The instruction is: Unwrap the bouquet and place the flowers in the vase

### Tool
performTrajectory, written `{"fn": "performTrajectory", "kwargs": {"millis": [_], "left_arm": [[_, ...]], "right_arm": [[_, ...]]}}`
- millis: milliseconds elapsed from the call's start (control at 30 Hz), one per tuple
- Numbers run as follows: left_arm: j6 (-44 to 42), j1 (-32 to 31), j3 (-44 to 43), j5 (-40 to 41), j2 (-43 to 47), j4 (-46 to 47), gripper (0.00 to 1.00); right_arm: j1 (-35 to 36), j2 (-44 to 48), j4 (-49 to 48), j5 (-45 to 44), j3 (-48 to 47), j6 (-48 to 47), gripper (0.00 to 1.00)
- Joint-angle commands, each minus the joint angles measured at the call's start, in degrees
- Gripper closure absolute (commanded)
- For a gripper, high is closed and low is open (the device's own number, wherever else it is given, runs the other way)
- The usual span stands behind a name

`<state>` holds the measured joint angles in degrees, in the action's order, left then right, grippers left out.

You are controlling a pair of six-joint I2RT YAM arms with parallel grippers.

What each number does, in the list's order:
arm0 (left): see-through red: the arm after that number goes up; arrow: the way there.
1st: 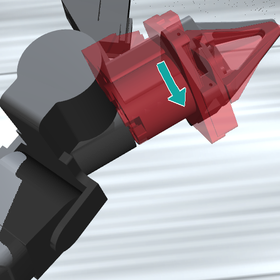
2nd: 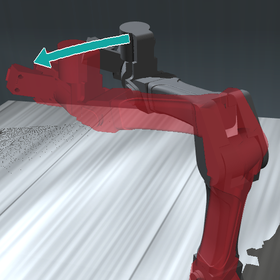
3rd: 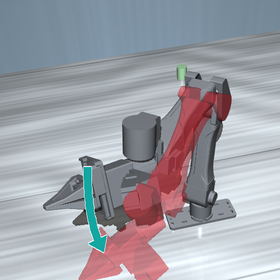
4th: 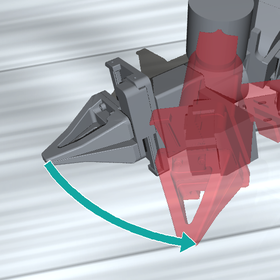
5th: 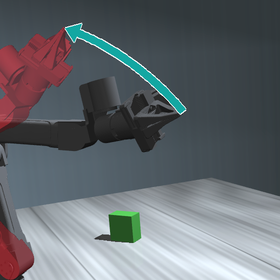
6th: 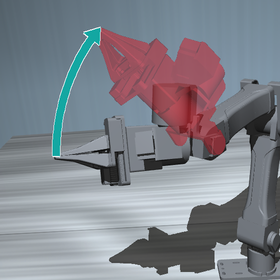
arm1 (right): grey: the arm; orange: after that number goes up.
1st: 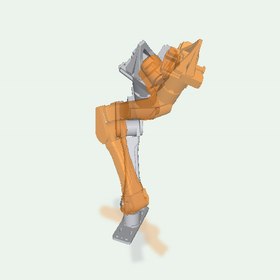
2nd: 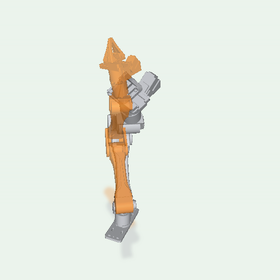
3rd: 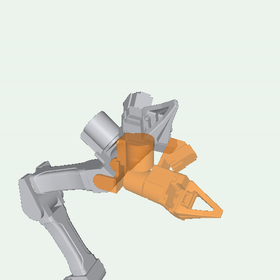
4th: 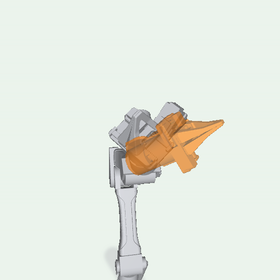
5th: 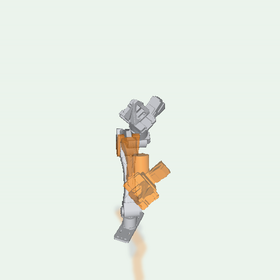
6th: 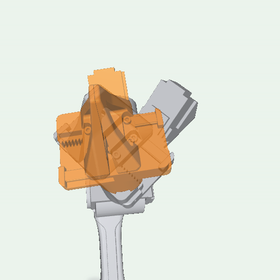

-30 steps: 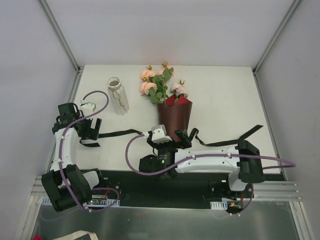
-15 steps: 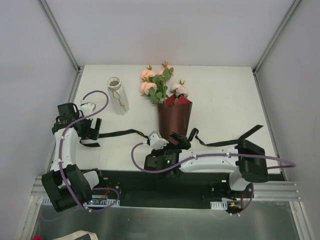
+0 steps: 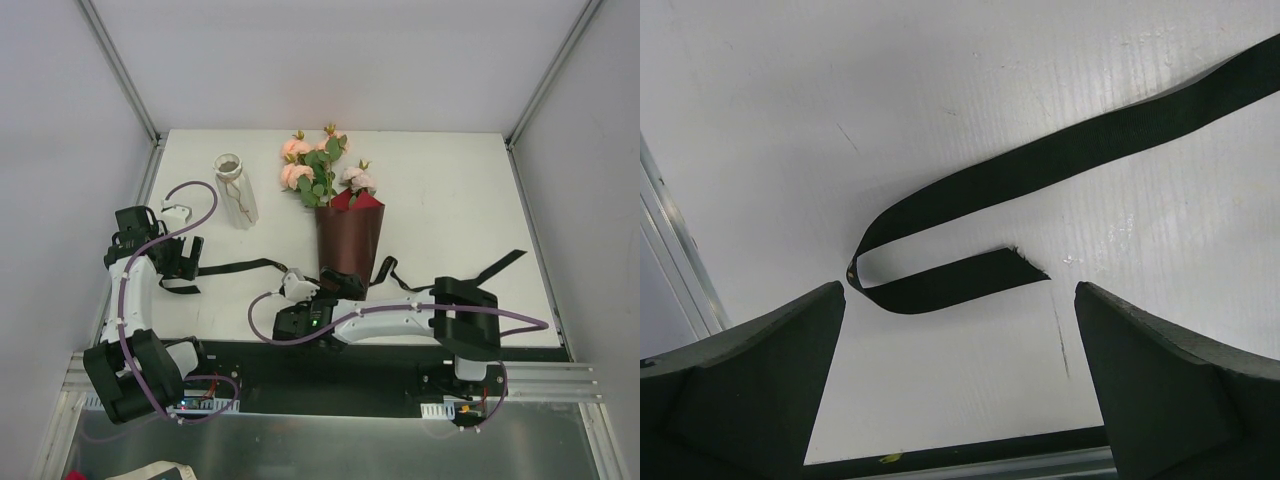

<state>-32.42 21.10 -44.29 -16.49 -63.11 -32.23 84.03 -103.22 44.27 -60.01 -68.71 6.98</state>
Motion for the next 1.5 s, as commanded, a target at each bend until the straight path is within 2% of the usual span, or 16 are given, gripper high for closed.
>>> {"fn": "performTrajectory", "kwargs": {"millis": [0, 233, 500, 667, 767, 800, 867, 900, 933, 1133, 1233, 1367, 1400, 1433, 1467], "left_arm": [[-0.2, 0.4, 0.3, -2.4, 0.4, -0.1, 0.01], [-0.6, 0.4, 0.4, -2.1, 0.9, 0.0, 0.01], [-1.5, 0.4, 1.0, -1.7, 2.6, 0.1, 0.01], [-0.8, 0.4, 0.3, -2.1, 2.6, 0.0, 0.01], [-0.8, 0.4, -0.1, -2.2, 3.0, -0.2, 0.01], [-0.8, 0.4, -0.4, -2.1, 3.1, -0.3, 0.01], [-1.0, 0.4, -1.1, -2.1, 3.1, -0.8, 0.01], [-1.0, 0.4, -1.5, -2.1, 3.1, -1.0, 0.01], [-1.1, 0.3, -1.7, -2.0, 3.2, -1.3, 0.01], [-2.1, 0.4, -2.4, -1.3, 4.7, -2.5, 0.01], [-2.5, 0.4, -3.3, -1.6, 5.3, -3.6, 0.01], [-3.1, 0.3, -6.3, -4.0, 5.7, -6.3, 0.01], [-3.0, 0.3, -7.6, -4.4, 5.9, -7.1, 0.01], [-3.0, 0.3, -8.3, -4.9, 5.8, -7.5, 0.01], [-2.6, 0.3, -9.0, -5.2, 5.8, -7.8, 0.01]], "right_arm": [[-2.1, -3.3, 3.1, -8.8, -4.0, 0.4, 0.03], [-5.5, -6.6, 1.7, -10.0, -4.9, -1.2, 0.03], [-3.4, -5.0, 1.8, -7.4, -4.1, 0.5, 0.03], [-4.7, -6.8, 4.1, -13.4, -6.0, 4.9, 0.03], [-5.4, -5.8, 12.7, -18.9, -12.1, 12.7, 0.03], [-5.5, -5.1, 21.7, -22.7, -14.2, 22.1, 0.03], [-5.5, -4.9, 34.4, -25.5, -19.1, 34.6, 0.03], [-5.5, -5.2, 48.0, -27.8, -22.8, 49.6, 0.03], [-5.5, -5.0, 50.7, -28.7, -23.7, 50.1, 0.03], [-5.1, 2.9, 50.7, -28.0, -16.8, 55.8, 0.03], [-8.0, 7.9, 50.7, -24.9, -12.6, 59.4, 0.03], [-16.9, 17.1, 50.6, -18.8, -9.9, 61.3, 0.03], [-18.3, 20.6, 45.6, -17.7, -9.8, 57.0, 0.03], [-19.8, 22.6, 38.9, -16.0, -9.2, 48.2, 0.03], [-23.4, 25.1, 21.1, -8.8, -5.1, 31.8, 0.03]]}}
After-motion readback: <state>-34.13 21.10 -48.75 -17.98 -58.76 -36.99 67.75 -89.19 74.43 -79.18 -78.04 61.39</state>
